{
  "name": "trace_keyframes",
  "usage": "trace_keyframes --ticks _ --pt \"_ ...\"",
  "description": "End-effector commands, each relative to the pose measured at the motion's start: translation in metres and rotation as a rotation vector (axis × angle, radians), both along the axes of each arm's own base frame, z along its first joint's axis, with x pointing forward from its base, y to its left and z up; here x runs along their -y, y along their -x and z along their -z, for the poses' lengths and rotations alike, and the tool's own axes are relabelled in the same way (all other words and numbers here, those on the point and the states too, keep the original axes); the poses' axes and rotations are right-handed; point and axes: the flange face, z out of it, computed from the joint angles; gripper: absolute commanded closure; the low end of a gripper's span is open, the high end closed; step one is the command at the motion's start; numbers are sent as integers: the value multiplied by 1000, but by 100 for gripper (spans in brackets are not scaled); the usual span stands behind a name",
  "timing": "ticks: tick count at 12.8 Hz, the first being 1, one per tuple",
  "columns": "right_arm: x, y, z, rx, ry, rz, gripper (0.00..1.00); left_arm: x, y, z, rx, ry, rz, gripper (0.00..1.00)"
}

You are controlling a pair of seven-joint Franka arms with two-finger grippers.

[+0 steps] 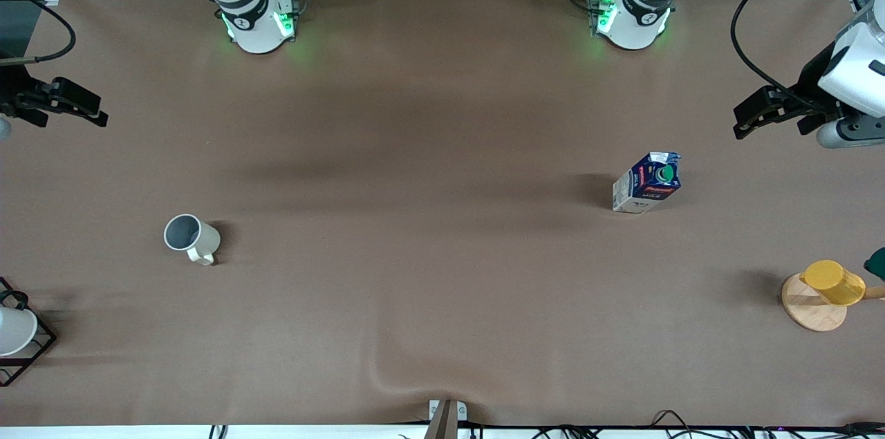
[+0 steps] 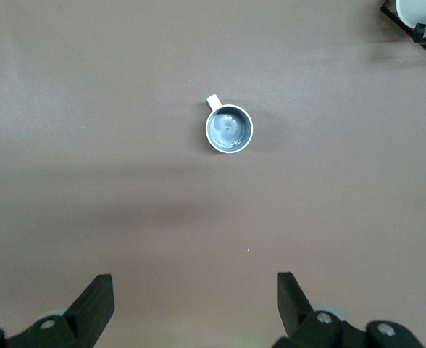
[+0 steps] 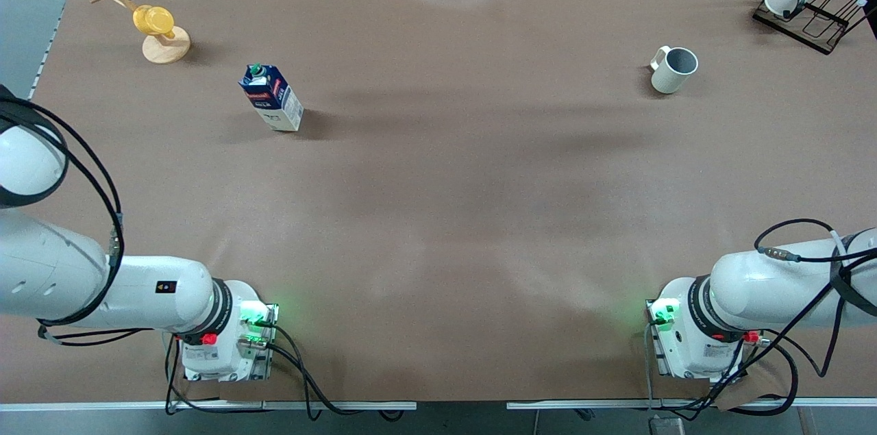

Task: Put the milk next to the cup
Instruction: 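Reach the left gripper down to the blue milk carton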

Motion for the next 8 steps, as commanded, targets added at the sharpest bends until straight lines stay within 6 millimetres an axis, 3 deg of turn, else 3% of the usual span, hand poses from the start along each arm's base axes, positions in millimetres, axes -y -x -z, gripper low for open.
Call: trace_keyframes --ticks 1,5,8 --pt "0 5 -4 0 2 -8 0 1 10 -8 -1 -15 9 0" --pt "0 5 -4 0 2 -8 0 8 -6 18 -38 -8 10 0" --pt "0 4 -2 -3 0 -8 0 9 -15 78 -74 -5 11 0"
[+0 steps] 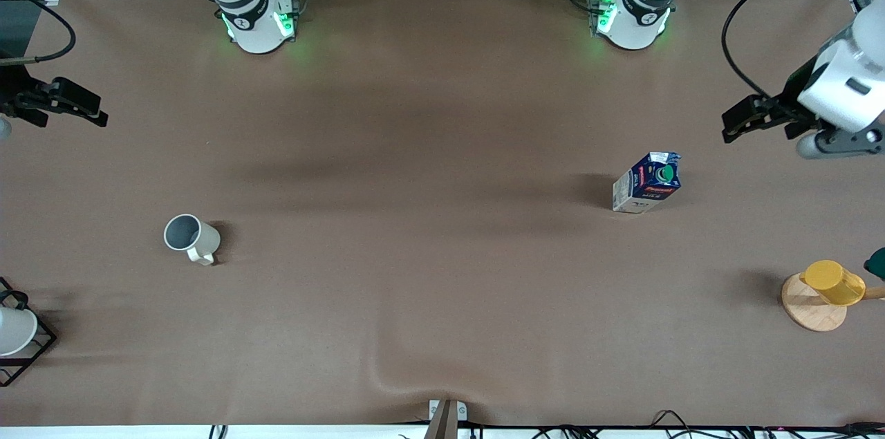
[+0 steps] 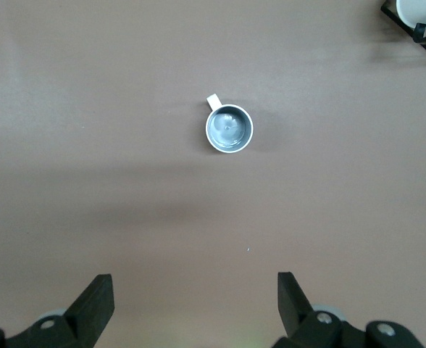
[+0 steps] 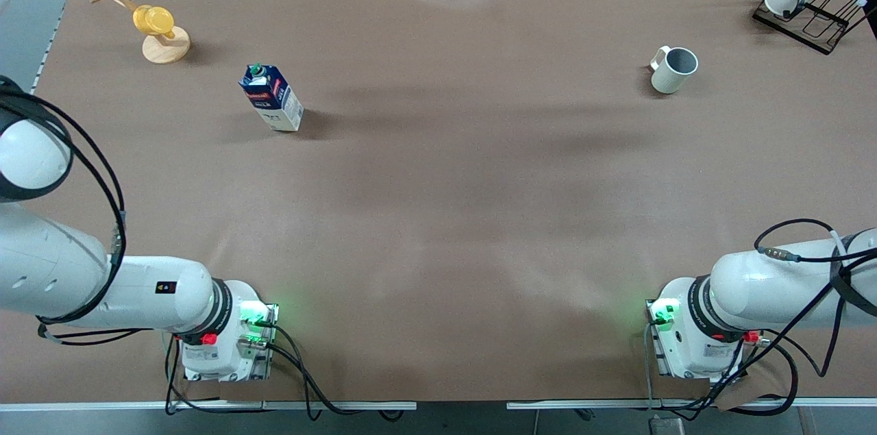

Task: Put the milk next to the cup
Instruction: 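Reach the left gripper down to the blue milk carton, then grasp the milk carton with the left gripper while the right gripper reaches the mug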

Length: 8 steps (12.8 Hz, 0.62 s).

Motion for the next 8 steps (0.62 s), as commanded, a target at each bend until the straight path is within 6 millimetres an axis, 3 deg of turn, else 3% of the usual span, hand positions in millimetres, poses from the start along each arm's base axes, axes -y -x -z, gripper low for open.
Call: trace_keyframes --ticks 1,4,6,8 --pt "0 3 -2 -2 0 -7 0 4 -3 58 -5 -2 3 0" --pt "0 1 3 -8 -2 -7 0 9 4 125 -21 -4 14 0" --pt "0 0 3 -5 -2 -7 0 17 14 154 -37 -8 32 0" --pt "-1 -3 9 -13 -3 -9 0 17 20 170 -59 -11 34 0"
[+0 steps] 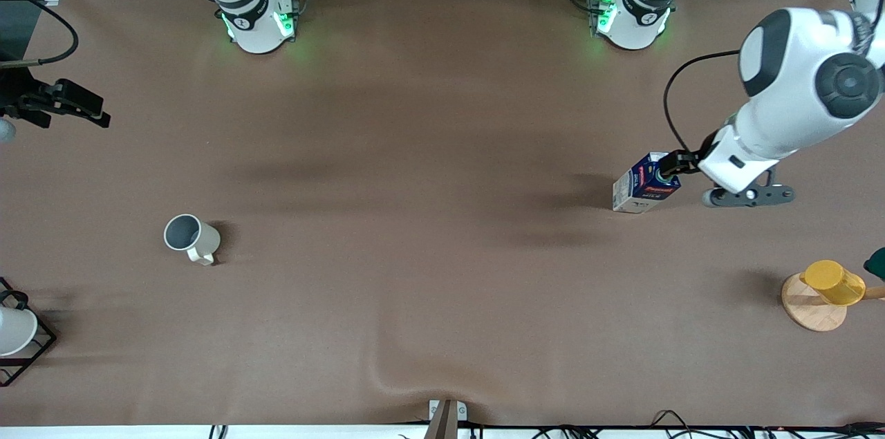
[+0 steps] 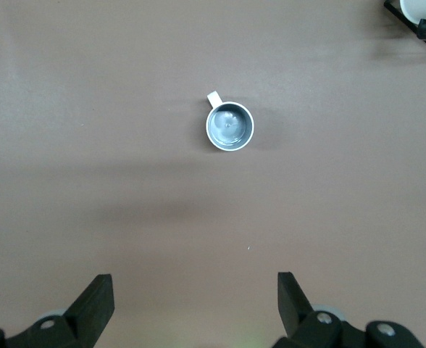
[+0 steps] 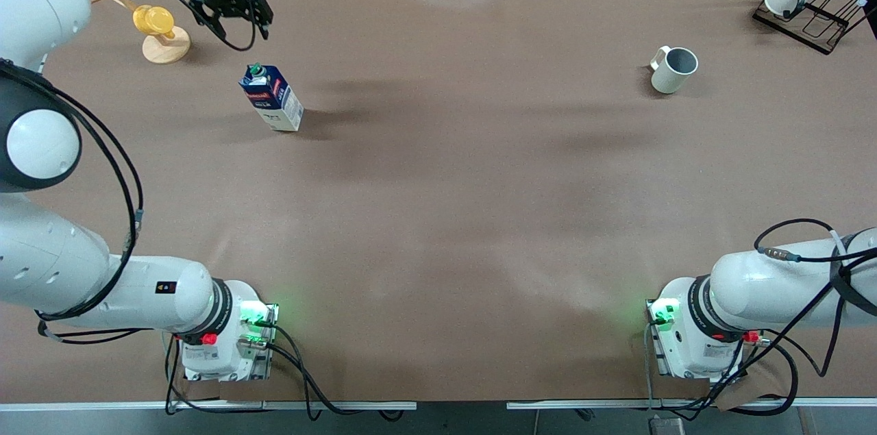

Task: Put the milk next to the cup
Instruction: 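Grasp the milk carton with the left gripper while the right gripper reaches the mug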

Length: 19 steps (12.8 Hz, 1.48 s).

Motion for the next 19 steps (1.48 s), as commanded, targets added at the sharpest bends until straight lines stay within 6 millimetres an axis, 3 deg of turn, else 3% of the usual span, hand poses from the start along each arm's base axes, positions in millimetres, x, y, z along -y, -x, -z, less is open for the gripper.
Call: trace_keyframes --ticks 1,6,10,12,15,17,19 --pt "-1 -5 8 -9 -2 -10 0 2 14 10 1 -10 1 0" --pt "-7 -65 90 -16 -10 -69 0 1 22 40 -24 -15 8 0" --pt "-23 -122 176 12 -11 -174 0 0 25 66 -55 -15 7 0" --pt "-23 -139 221 -8 -17 -293 0 -3 23 79 -76 -14 1 0" --pt "-18 -146 279 -9 -28 -375 0 -1 21 92 -102 -11 21 0" --pt "-20 -130 309 -73 -43 -371 0 1 20 90 -98 -11 25 0" --pt "-18 -114 331 -126 -53 -366 0 1 19 86 -98 -12 24 10"
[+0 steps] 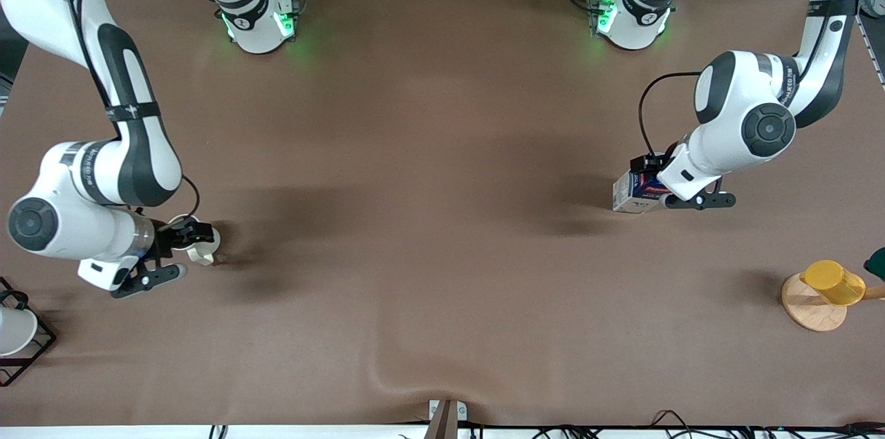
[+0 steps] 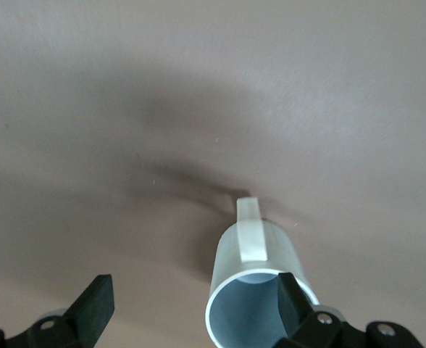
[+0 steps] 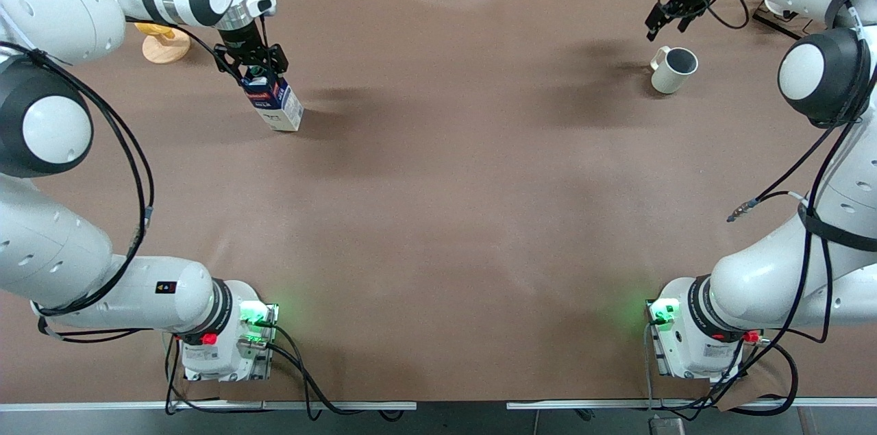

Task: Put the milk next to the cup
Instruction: 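Grasp the milk carton with the left gripper while the right gripper reaches the mug, then grasp the white mug with the right gripper and carry it to the table center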

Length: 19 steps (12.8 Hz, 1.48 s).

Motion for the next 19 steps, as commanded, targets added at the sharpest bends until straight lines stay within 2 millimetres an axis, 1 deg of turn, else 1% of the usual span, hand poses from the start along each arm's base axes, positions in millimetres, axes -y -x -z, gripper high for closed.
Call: trace_keyframes --ticks 1,3,5,6,7,8,9,10,12,13,14,15,16,19 --pt "4 21 18 -50 -5 -9 0 2 -7 -14 24 -3 15 18" --pt "9 25 24 -68 -7 -4 0 2 -10 -19 28 -3 13 23" --pt "13 31 34 -91 -8 0 0 2 -10 -20 29 -3 12 34" --pt "16 32 37 -94 -7 1 0 2 -10 -20 29 -3 13 40" --pt "20 32 39 -99 -8 5 0 1 -10 -20 26 -3 12 43" --pt "24 34 44 -108 -10 7 32 2 -10 -17 19 -4 12 44" --pt "26 34 46 -115 -14 -5 79 2 -10 -15 15 -4 13 49" --pt "28 34 49 -118 -16 -8 100 1 -10 -16 15 -3 13 50" --pt "29 34 51 -117 -15 -9 100 1 -12 -22 25 -2 13 61" --pt "27 33 50 -114 -13 -13 100 1 -15 -29 39 -1 11 68" --pt "26 32 47 -106 -11 -15 100 2 -19 -39 54 0 9 77" --pt "21 28 41 -93 -7 -27 100 1 -26 -55 64 0 9 78" --pt "17 22 29 -71 -5 -33 100 0 -30 -67 59 1 7 78" --pt "-16 0 -6 4 -3 -83 100 3 -43 -116 76 1 4 78"
